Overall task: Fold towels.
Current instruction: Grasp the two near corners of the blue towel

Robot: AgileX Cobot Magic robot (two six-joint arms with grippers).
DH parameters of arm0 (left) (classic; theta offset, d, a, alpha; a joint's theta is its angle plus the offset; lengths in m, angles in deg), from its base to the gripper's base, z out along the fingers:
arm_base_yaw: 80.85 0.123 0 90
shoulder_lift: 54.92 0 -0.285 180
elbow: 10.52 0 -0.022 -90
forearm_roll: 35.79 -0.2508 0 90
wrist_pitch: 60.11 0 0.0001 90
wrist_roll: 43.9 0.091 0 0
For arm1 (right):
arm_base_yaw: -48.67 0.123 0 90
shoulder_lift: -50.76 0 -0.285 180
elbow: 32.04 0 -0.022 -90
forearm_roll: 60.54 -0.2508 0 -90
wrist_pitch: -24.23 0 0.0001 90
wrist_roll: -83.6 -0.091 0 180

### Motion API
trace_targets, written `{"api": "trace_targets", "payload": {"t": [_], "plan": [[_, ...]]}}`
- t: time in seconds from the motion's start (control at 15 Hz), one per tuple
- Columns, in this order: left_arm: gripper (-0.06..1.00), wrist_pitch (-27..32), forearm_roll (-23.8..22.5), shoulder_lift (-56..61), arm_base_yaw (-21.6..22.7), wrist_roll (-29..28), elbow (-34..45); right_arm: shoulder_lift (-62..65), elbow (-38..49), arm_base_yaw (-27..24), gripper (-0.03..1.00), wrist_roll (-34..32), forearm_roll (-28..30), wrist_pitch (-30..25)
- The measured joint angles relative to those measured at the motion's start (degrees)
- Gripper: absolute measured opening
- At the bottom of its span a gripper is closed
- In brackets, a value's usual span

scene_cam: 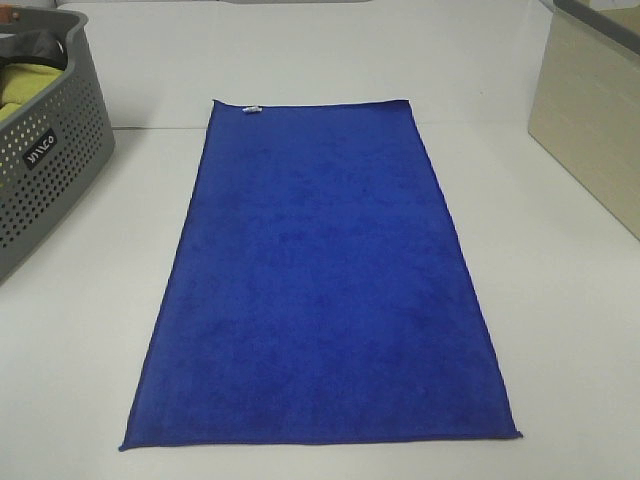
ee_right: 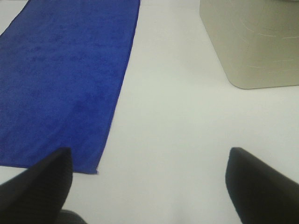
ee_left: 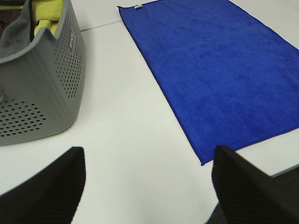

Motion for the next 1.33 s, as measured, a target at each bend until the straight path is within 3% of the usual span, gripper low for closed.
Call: {"api": "trace_targets", "payload": {"t": [1.33], "plan": [[0.72,0.0,0.0,0.0,0.0,0.0,0.0,0.0,0.0,0.0,0.84,0.0,0.0,0.0]]}}
